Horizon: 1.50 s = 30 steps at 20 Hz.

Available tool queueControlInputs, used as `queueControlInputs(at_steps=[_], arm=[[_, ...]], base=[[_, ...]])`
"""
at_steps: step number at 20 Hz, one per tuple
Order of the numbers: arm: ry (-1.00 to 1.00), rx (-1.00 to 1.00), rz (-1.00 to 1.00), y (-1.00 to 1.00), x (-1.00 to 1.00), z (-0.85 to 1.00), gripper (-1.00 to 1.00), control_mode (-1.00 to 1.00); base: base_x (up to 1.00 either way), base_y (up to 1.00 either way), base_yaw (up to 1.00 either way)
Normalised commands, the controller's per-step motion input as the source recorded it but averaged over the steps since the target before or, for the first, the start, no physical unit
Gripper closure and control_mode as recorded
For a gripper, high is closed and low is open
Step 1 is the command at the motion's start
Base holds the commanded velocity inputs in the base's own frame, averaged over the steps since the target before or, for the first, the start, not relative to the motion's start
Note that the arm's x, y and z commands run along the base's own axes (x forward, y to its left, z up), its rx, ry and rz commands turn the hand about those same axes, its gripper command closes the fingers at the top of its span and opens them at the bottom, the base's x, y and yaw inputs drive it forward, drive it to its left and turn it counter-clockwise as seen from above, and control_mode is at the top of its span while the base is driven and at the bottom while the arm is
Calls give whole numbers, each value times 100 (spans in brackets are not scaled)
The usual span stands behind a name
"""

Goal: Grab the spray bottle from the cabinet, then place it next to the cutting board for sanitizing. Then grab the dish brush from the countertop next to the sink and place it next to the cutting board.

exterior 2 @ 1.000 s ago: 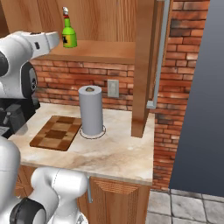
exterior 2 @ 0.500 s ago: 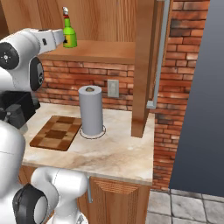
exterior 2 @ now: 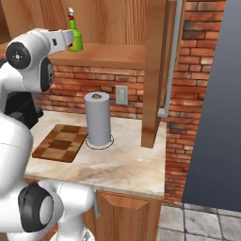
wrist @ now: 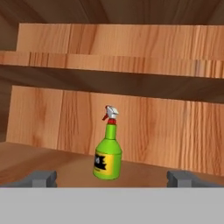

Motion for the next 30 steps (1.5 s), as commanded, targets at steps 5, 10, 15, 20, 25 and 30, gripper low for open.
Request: queueControlInputs(at_steps=[5,10,15,20,25,30], arm=[[9,0,0,13,32,5,-100,-100],[12,0,0,11,33,4,-100,-100],[2,0,0,4,27,0,-100,-100],[0,0,0,0,22,0,-100,-100],[0,0,0,2,34,0,-100,-100],[0,0,0,6,44,0,-100,-100]], base=[[0,0,0],[0,0,0],[0,0,0],[0,0,0],[0,0,0],[0,0,0]])
